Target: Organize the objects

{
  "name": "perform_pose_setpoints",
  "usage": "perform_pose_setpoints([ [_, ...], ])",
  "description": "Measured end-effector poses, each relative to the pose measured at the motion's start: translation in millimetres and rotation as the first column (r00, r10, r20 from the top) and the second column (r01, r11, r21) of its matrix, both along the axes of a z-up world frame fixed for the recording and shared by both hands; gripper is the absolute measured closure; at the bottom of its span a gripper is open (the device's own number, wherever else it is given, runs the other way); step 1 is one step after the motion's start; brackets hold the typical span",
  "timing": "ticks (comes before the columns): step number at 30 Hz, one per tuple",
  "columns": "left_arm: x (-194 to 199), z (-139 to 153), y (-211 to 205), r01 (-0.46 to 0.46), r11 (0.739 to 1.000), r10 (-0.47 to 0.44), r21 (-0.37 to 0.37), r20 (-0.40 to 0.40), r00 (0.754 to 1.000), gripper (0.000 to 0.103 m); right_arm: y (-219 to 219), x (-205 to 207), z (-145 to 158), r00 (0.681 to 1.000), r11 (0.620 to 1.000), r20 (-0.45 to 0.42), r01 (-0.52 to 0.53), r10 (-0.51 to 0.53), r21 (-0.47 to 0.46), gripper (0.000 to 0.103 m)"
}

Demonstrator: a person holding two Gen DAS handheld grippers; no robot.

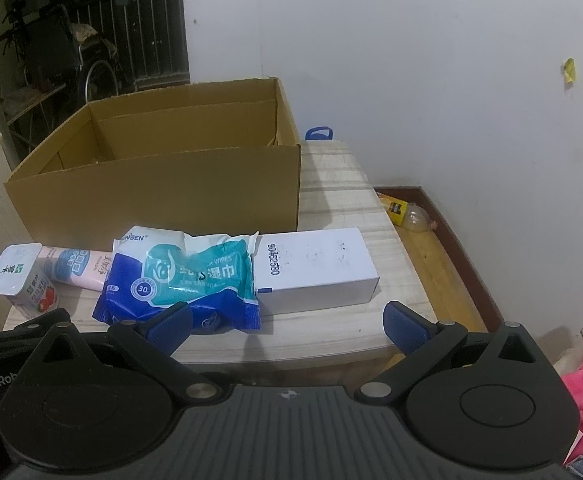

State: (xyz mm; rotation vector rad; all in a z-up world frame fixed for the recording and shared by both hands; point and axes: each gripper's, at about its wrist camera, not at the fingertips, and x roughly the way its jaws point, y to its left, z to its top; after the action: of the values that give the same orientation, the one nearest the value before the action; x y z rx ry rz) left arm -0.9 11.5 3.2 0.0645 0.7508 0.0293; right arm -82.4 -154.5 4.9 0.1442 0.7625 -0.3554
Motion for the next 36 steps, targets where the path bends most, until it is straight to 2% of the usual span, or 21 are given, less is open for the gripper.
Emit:
perform_pose_setpoints([
  [15, -0.9, -0.5, -2.8, 0.01, 0.999, -0.01, 0.031, 0.001, 1.0, 0.003, -0.1, 0.0, -0.1, 1.0, 1.0, -0.001, -0.002, 0.002, -0.004, 0.0],
  [25, -0.4, -0.9, -2.8, 0.006, 1.0, -0.006, 0.025, -0.002, 1.0, 0.005, -1.0, 0.1, -0.9, 1.0, 1.0, -0.001, -0.001, 0.001, -0.001, 0.0],
  [31, 0.9, -1.5, -2.3, -0.002, 1.0, 0.002, 0.019, -0.004, 1.0, 0.005, 1.0, 1.0, -1.1, 1.0, 1.0, -0.006, -0.007, 0.007, -0.03, 0.0],
  [36, 0.4, -1.6, -3.8, 0.002, 0.999, -0.001, 0.034, -0.002, 1.0, 0.005, -0.1, 0.9, -1.4, 1.0, 1.0, -0.006, -0.002, 0.002, -0.009, 0.0],
])
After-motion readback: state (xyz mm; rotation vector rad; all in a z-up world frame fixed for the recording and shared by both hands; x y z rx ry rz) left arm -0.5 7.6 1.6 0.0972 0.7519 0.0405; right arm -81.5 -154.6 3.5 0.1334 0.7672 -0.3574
